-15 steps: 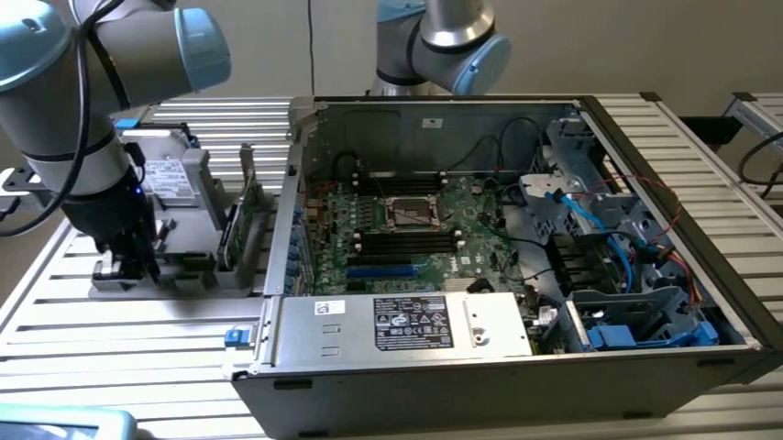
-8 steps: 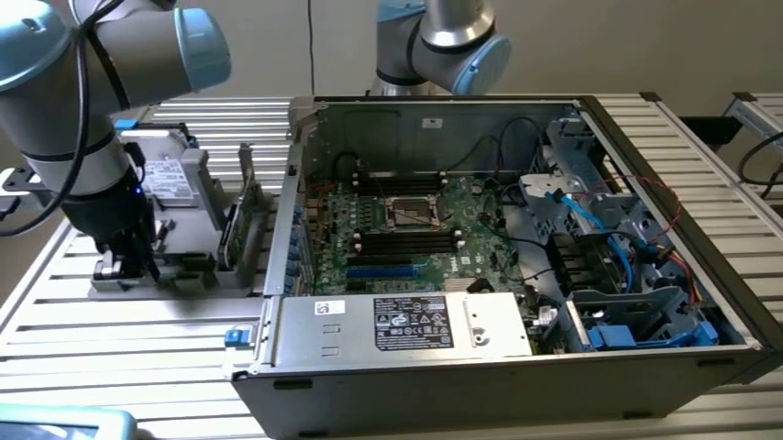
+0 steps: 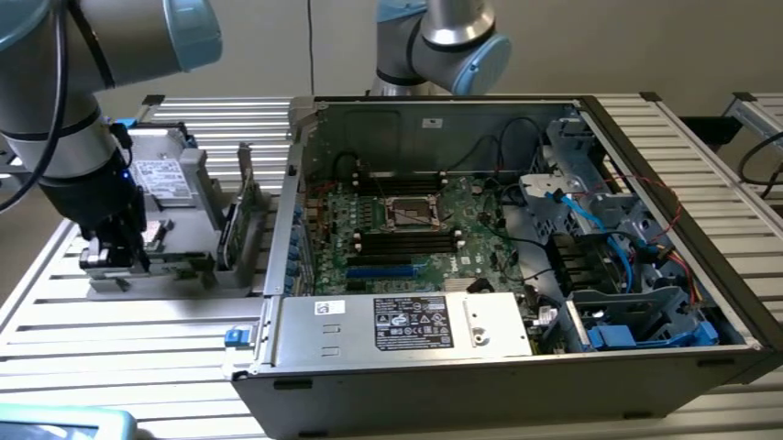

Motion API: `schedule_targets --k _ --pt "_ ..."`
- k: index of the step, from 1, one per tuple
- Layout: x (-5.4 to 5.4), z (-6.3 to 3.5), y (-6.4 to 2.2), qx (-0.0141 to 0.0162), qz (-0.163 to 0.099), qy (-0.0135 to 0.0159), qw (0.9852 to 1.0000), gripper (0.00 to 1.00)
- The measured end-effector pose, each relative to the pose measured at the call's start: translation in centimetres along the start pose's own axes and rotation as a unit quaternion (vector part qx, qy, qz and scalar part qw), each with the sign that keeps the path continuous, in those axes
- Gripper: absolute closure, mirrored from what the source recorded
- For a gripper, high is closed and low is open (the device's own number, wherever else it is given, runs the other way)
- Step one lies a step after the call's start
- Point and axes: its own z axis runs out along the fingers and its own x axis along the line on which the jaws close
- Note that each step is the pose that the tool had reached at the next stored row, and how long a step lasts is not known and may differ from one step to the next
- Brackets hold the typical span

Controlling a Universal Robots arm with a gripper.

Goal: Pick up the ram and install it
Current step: 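Pick up the ram and move it above insertion slot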

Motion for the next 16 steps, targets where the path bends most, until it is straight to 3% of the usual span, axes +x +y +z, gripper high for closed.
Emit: schedule_targets --k 16 --pt "0.2 -7.05 0.59 -0.0015 0.003 -0.0003 1.0000 0.86"
